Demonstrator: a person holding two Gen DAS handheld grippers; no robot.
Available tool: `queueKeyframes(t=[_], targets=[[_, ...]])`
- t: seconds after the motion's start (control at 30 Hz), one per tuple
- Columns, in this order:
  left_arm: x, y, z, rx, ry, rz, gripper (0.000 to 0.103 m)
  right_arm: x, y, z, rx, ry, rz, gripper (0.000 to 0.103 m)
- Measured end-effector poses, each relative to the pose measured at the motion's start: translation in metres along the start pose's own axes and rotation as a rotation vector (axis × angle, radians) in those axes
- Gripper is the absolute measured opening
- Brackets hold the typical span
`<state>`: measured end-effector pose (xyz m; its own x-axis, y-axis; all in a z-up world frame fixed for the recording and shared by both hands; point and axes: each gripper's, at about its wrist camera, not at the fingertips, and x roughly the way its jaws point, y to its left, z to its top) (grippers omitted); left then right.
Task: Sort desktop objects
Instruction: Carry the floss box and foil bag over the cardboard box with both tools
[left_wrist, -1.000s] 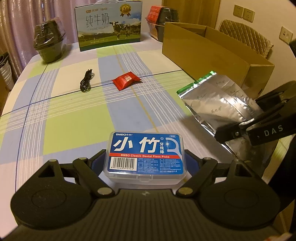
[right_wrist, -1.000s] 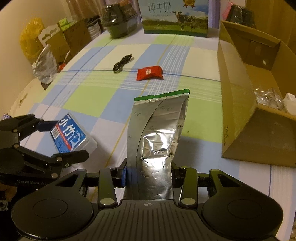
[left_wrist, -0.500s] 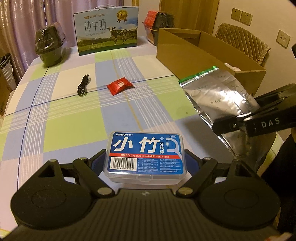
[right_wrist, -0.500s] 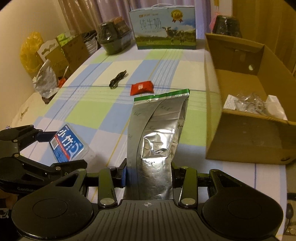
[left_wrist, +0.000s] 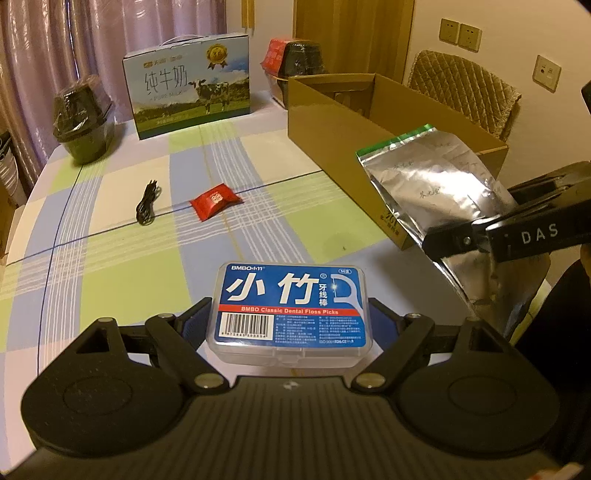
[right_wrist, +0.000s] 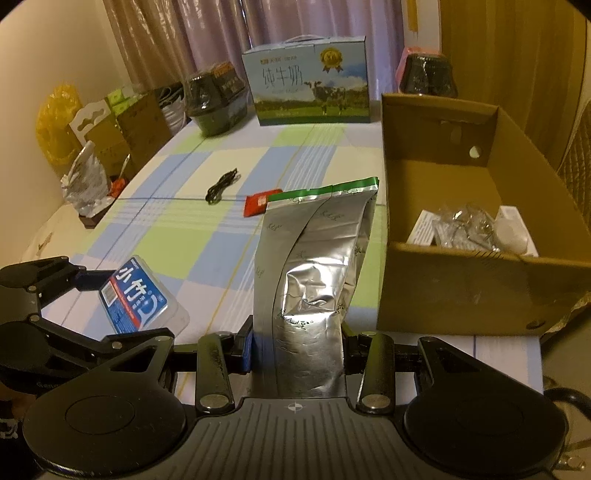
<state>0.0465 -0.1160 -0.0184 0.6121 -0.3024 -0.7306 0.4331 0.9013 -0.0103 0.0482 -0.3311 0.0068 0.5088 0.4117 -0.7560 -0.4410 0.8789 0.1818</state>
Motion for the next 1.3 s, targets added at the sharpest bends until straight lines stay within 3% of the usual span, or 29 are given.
queueKeyframes(t=[0.63, 1.0, 1.3], targets=[[0.002, -0.022, 0.032, 0.031, -0.043, -0.027, 0.083, -0.036, -0.029, 0.033, 0.031, -0.095, -0.014, 0.038], [0.012, -0.056, 0.088, 0.091, -0.108, -0.083, 0.083, -0.064, -0.086, 0.075, 0.047, -0.161, -0.086, 0.038], [0.043, -0.086, 0.147, 0.129, -0.149, -0.124, 0.083, -0.046, -0.142, 0.112, 0.085, -0.161, -0.104, 0.038]])
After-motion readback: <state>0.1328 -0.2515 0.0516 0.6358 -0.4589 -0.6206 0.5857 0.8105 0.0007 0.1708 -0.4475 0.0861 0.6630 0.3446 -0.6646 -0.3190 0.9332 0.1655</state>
